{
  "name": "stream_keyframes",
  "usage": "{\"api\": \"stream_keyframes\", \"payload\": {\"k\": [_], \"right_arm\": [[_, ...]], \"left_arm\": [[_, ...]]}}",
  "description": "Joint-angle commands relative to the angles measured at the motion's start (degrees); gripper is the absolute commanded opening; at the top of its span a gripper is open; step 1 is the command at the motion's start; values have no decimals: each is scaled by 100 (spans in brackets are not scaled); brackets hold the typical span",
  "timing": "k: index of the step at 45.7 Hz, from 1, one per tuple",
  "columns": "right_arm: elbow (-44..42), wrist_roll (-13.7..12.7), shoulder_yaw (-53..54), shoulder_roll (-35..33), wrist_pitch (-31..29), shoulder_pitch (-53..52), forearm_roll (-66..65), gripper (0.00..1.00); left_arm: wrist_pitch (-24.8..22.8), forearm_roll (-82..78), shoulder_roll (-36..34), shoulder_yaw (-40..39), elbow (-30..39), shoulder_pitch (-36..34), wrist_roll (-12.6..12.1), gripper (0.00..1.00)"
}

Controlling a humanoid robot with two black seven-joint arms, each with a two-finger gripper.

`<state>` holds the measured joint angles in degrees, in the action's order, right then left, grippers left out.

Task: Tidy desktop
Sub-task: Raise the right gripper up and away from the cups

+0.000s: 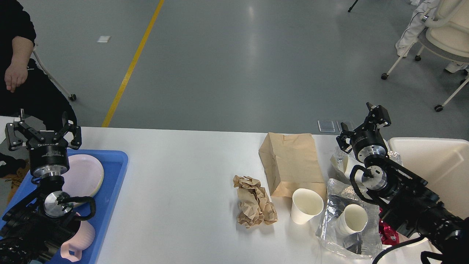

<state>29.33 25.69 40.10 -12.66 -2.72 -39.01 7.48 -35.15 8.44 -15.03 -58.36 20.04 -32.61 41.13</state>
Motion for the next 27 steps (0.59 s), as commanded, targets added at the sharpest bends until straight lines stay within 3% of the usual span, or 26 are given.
{"api": "stream_keyframes", "payload": {"k": [1, 27], "right_arm": [[-33, 7, -11, -43, -1, 7, -1, 100], [55, 24, -213, -421, -45, 78, -115, 100]], "left_arm": [[-1, 8, 0, 0, 0, 0, 0, 96], [-1, -1, 0, 0, 0, 0, 0, 96]]}}
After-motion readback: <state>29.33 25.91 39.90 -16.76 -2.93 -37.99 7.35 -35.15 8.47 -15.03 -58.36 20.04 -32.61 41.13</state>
